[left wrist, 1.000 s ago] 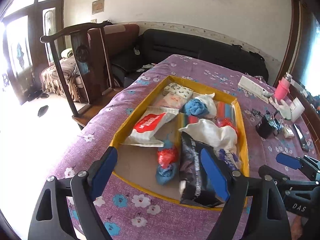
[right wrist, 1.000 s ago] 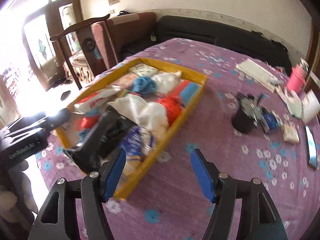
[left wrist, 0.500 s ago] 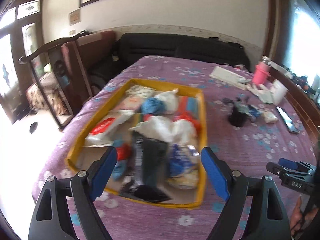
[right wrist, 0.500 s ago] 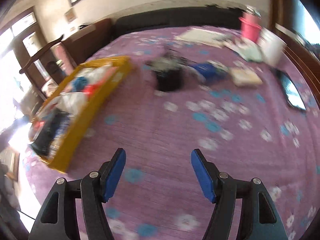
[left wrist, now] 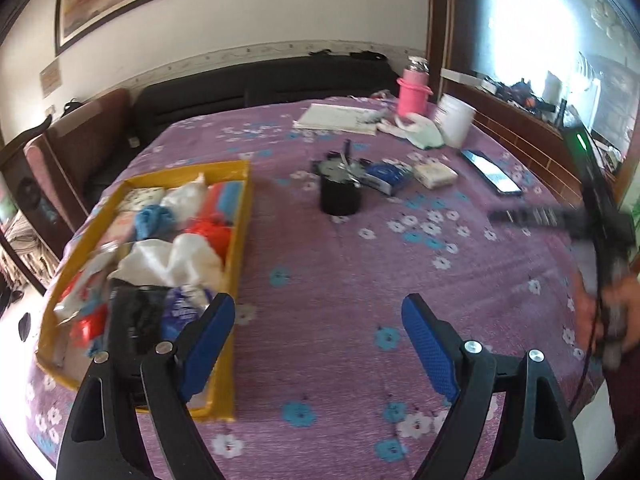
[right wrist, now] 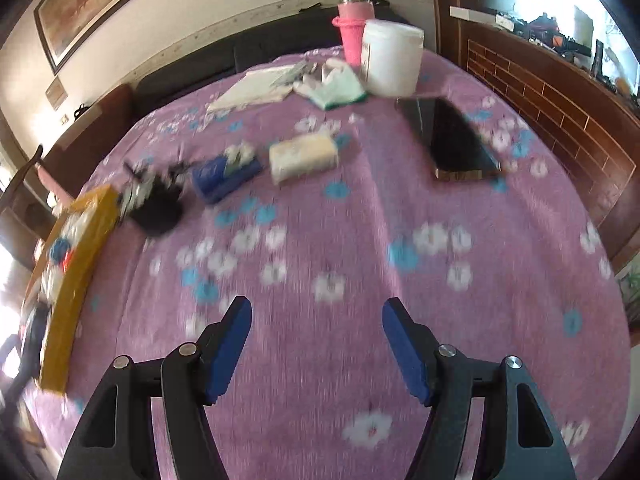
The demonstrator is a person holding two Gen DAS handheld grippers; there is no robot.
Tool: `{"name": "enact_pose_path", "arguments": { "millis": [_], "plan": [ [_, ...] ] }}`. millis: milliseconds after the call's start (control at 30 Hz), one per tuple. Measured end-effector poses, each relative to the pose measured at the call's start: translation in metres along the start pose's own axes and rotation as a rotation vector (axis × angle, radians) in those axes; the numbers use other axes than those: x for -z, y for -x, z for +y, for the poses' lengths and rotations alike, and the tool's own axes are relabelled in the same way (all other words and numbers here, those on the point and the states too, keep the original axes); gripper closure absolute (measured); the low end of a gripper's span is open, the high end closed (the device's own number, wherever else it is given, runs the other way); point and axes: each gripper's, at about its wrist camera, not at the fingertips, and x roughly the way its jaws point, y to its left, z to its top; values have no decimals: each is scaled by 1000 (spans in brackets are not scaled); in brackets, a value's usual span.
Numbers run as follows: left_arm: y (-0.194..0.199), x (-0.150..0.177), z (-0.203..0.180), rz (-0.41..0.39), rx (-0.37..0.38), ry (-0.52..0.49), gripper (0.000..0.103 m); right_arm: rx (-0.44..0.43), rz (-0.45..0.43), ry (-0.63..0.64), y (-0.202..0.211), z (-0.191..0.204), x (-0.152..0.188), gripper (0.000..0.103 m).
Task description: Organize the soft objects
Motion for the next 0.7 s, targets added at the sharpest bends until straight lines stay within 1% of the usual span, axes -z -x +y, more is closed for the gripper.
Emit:
{"name": "enact_pose_path", "arguments": {
  "millis": [67, 100, 133, 200, 267, 367, 467, 500, 567, 633, 700],
  "plan": [
    [-6, -1, -2, 12, 11, 7, 18, -13, -6, -2, -7, 5, -22, 31],
    [-8, -1, -1, 16, 14, 11, 18, -31, 2, -2, -14, 10, -38, 31],
    [-9, -1, -1, 20, 16, 15, 18, -43, 10, -1, -18, 15, -45, 31],
    [-14, -2, 2, 29, 15, 22, 18, -67, 38, 21, -35, 29, -68, 31],
    [-18, -1, 8, 44, 13, 32, 18, -78, 69, 45, -51, 45, -81, 31],
    [-26, 0, 16, 66, 4, 46, 18, -86, 108, 39, -82, 63, -106, 31],
    [-33, 0, 22, 87, 7, 59, 18, -59, 127, 43, -112, 79, -126, 32],
    [-35, 0, 24, 91, 7, 62, 18, -35, 136, 60, -123, 85, -131, 32],
    [-37, -1, 27, 97, 9, 65, 18, 15, 159, 82, -141, 92, -139, 42],
    [-38, -1, 28, 98, 9, 64, 18, 13, 207, 101, -156, 95, -140, 63],
    [-39, -1, 31, 96, 9, 66, 18, -13, 242, 116, -158, 95, -134, 68]
  ]
}}
